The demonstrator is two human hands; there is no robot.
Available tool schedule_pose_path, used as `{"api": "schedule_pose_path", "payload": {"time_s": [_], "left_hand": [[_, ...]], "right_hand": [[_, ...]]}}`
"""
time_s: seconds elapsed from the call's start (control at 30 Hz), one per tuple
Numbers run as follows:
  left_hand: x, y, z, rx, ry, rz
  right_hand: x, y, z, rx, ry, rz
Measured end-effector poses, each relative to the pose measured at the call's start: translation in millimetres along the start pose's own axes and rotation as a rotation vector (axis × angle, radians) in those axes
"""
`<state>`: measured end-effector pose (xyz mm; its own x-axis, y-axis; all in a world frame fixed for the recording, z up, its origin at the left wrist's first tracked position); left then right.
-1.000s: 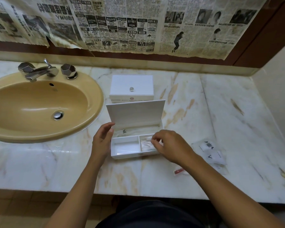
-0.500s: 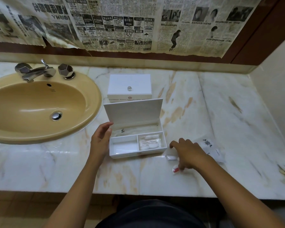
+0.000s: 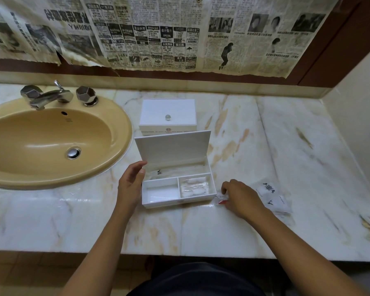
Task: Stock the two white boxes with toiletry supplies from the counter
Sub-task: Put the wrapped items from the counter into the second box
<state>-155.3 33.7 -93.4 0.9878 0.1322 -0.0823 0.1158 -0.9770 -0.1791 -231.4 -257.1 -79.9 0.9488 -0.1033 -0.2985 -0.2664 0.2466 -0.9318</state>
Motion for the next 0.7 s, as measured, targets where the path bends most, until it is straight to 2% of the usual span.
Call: {"api": "schedule_pose_path", "payload": {"time_s": [0.27, 0.37, 0.5, 0.63, 0.7], "left_hand": [[-1.5, 0.5, -2.4, 0.025, 0.003, 0.004], [-1.2, 0.0, -1.5, 0.022, 0.003, 0.001], [-0.6, 0.4, -1.0, 0.008, 0.010, -0.001], [0.1, 0.2, 0.6, 0.019, 0.008, 0.002], [-0.2, -0.2, 0.9, 0.026, 0.007, 0.002]], "right_hand": [[2.1, -8.1, -0.1, 0.063, 0.064, -0.049], [2.4, -18.1, 1.1, 0.076, 0.106, -0.117], [2.0, -36.8, 9.8, 0.158, 0.084, -0.313], [1.4, -51.2, 27.3, 0.210, -0.060, -0.565], [-0.5, -56.3, 39.4, 0.246, -0.124, -0.605]]}}
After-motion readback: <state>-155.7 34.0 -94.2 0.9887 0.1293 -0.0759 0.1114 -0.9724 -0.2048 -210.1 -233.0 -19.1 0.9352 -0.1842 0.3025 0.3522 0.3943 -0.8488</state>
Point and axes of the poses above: each hand's wrist, its own x-axis towards the middle knuckle, its own y-axis out of the palm, z = x × y, the point moved 4 cm from there along x, towards the middle knuckle, and after that the axes turned 5 degrees about -z, right-handed, at the moved point
